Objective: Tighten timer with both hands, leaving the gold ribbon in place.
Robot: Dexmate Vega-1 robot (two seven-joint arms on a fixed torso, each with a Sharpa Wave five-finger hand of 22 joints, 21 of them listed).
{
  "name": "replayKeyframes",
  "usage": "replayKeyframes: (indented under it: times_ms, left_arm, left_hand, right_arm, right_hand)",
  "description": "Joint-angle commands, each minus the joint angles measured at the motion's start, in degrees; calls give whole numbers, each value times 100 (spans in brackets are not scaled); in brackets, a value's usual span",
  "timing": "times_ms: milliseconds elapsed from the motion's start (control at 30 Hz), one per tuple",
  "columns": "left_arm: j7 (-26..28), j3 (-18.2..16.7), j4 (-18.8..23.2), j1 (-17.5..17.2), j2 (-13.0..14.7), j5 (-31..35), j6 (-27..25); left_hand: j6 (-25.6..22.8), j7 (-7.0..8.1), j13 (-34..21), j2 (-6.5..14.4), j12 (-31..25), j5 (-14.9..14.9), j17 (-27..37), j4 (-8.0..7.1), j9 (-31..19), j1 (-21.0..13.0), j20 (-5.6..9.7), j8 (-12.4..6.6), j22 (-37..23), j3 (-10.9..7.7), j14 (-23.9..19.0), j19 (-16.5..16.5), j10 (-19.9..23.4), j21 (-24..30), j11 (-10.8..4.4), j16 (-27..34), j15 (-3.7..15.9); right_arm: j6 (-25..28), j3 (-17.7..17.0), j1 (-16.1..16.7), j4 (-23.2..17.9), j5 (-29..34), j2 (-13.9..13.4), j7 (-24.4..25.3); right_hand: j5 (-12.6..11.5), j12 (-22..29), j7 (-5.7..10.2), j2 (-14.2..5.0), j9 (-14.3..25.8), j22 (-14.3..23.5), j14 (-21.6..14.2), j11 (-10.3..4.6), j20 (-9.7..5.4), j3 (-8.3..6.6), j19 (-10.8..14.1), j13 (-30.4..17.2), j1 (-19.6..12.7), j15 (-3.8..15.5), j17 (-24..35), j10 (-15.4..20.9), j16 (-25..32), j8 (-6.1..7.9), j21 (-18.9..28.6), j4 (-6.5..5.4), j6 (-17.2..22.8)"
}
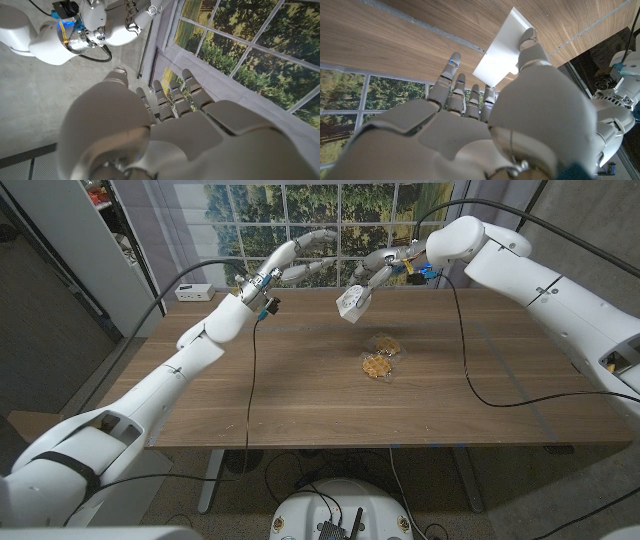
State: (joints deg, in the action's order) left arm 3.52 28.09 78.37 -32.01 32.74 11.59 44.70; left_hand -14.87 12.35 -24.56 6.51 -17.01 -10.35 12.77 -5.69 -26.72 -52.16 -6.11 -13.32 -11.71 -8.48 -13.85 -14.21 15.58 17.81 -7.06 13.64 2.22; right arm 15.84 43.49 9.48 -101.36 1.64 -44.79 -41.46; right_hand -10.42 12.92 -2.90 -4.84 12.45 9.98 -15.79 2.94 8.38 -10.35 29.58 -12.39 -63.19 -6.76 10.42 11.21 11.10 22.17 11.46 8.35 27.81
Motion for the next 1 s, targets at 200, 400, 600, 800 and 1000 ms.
replayKeyframes:
  times_ms: [200, 400, 600, 800, 1000]
  left_arm:
    - [-772, -368, 31, -608, -257, -3404, -1342]
    - [-893, -465, -26, -721, -356, -3902, -1533]
    - [-833, -505, 42, -818, -307, -3931, -1665]
    - [-435, -344, 473, -810, 196, -2644, -1761]
    - [7, -174, 717, -740, 472, -1231, -1595]
  left_hand:
    - [97, -338, -65, -127, -25, -5, -26, -32, 43, 299, -32, 43, -3, 138, -143, -58, 73, 29, 119, 37, 259]
    - [-97, -522, -81, -63, -32, -30, -37, -46, 94, 388, -57, -11, -3, 119, -180, -44, 107, 19, 146, 29, 200]
    - [-324, -622, -97, 82, -51, -68, -45, -56, 150, 455, -80, -62, -5, 47, -200, -45, 171, 18, 178, 13, 180]
    - [-1613, -416, -131, -36, -16, -131, -143, 554, 329, -55, -102, -405, 0, -247, -75, 11, 142, -19, 118, -149, 250]
    - [-2041, -186, -150, -462, 83, -273, -123, 771, 452, -171, -68, -438, 11, -57, 254, 155, -94, -102, 205, -240, 220]
  right_arm:
    - [-247, 122, 89, -94, 545, -17, 216]
    - [-220, 127, 119, -182, 680, -14, 165]
    - [-276, 168, 126, -211, 844, 36, 142]
    - [-365, 97, 158, -104, 707, 128, 117]
    - [-490, 34, 143, 0, 602, 205, 151]
  right_hand:
    - [-29, -15, 884, -154, 1104, 18, -9, -52, -55, -23, -32, -27, 72, 103, 11, 52, 20, 288, -10, -20, 860]
    - [-28, -9, 905, -155, 1106, 19, -6, -99, -98, -25, -44, -29, 63, 137, 10, 75, 19, 284, -10, -13, 874]
    - [-27, -5, 937, -165, 1118, 20, 7, -196, -129, -31, -70, -34, 50, 163, 11, 100, 16, 280, -14, -9, 885]
    - [-27, -4, 951, -177, 1136, 21, 9, -229, -153, -34, -91, -39, 46, 191, 12, 112, 18, 286, -16, -10, 903]
    - [-25, 3, 922, -178, 1138, 22, -11, -237, -153, -32, -82, -43, 49, 208, 12, 138, 26, 291, -8, -12, 934]
